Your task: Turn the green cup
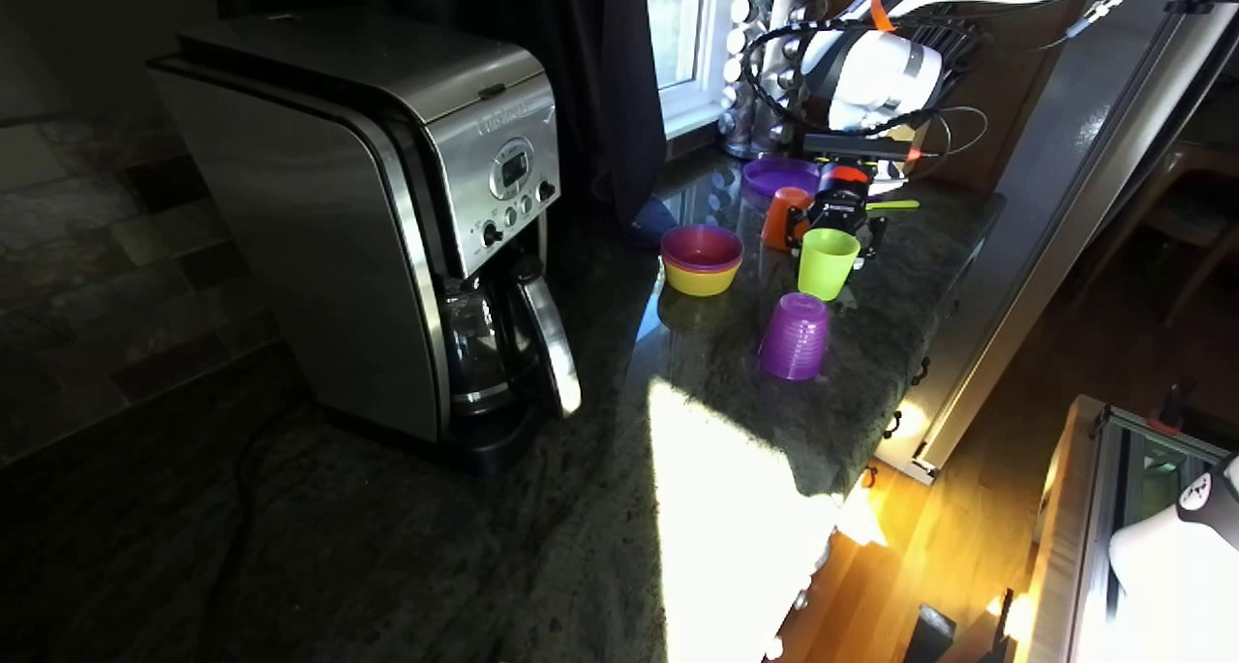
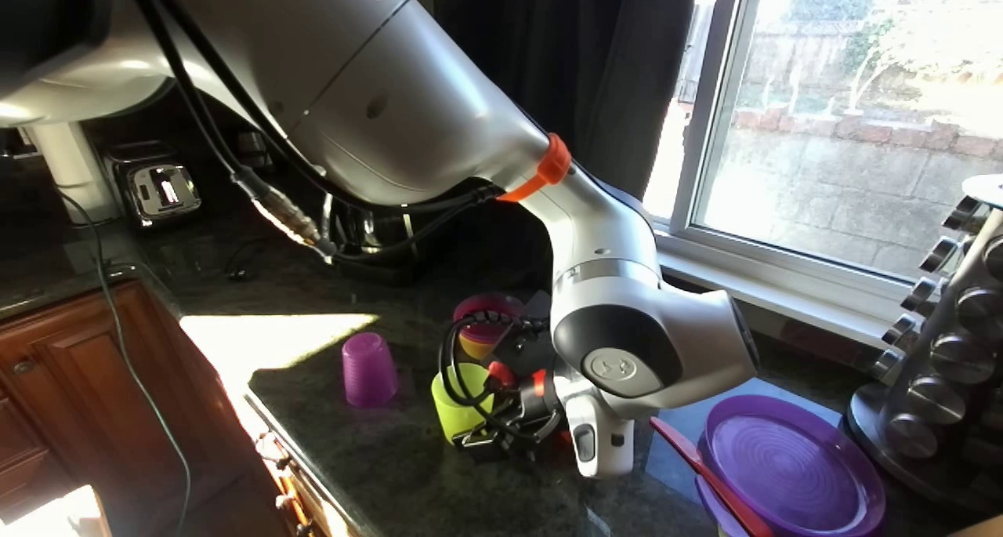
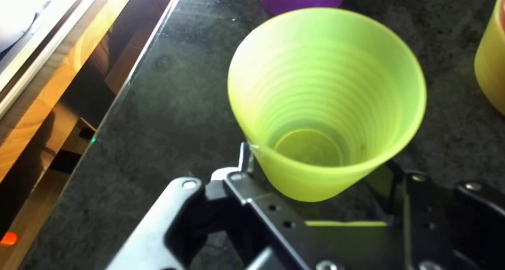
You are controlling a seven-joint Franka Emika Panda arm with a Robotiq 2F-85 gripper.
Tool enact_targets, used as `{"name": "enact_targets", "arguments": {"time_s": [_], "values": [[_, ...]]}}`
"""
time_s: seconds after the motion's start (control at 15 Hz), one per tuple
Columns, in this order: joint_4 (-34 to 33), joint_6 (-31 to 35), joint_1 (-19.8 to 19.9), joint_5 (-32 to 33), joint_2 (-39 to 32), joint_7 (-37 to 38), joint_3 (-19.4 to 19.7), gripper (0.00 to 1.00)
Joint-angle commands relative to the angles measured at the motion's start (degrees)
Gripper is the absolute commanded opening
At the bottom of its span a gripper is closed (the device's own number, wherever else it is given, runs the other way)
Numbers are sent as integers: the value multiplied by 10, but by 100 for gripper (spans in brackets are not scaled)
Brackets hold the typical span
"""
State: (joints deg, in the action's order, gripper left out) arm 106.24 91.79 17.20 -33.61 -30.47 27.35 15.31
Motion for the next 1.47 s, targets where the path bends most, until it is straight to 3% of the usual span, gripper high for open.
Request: {"name": "enact_targets", "arguments": {"time_s": [0.0,0.4,1.0,1.4], "values": [[-3,6,4,-13,-4,-9,-4,43],[45,67,-11,-24,51,-40,-8,43],[225,342,-68,-16,225,-122,-37,43],[341,529,-86,-8,325,-141,-60,43]]}}
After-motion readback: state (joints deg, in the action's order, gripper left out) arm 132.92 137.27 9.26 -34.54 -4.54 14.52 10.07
